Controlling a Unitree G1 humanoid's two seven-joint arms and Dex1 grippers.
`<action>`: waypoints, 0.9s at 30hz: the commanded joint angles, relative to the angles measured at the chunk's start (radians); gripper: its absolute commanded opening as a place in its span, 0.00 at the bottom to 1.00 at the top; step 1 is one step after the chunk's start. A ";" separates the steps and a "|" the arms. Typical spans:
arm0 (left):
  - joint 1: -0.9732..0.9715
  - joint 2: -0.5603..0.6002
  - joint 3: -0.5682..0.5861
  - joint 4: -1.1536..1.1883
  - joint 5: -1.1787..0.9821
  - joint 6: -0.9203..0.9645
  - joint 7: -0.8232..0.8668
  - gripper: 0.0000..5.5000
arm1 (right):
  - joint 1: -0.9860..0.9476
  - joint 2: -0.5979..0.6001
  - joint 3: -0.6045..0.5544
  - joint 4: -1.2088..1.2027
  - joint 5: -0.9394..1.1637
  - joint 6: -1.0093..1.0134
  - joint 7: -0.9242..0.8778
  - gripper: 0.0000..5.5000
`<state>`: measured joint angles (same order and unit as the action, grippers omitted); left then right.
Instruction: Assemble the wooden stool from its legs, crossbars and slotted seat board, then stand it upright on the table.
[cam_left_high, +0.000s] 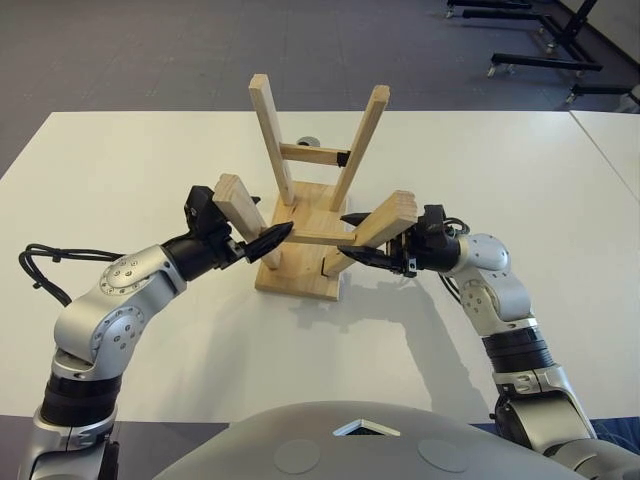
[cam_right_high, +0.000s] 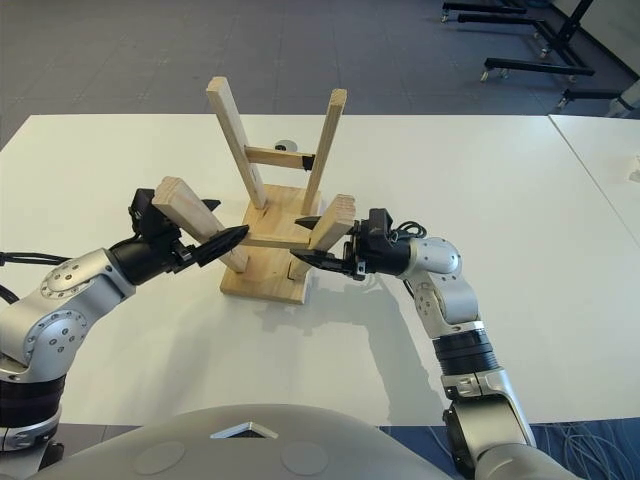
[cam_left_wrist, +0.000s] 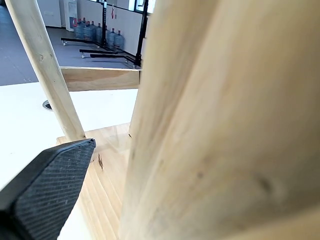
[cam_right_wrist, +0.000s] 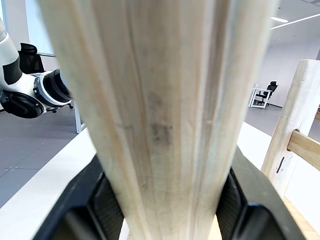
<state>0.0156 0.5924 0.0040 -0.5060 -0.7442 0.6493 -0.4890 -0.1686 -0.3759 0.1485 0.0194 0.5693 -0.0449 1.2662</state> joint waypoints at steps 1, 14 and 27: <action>0.024 0.099 -0.168 0.061 0.236 0.108 0.078 0.82 | -0.032 0.046 0.078 -0.060 -0.027 0.004 0.023 0.37; 0.017 0.032 -0.064 0.091 0.112 -0.023 0.033 0.82 | -0.052 0.043 0.076 -0.075 -0.015 0.011 0.020 0.37; 0.030 -0.073 0.269 0.023 -0.264 -0.141 -0.138 0.82 | -0.069 0.038 0.050 -0.072 -0.003 0.037 0.034 0.37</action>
<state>0.0665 0.5216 0.2246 -0.4654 -0.9547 0.5129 -0.6208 -0.2081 -0.3405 0.1942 -0.0185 0.5517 -0.0020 1.2645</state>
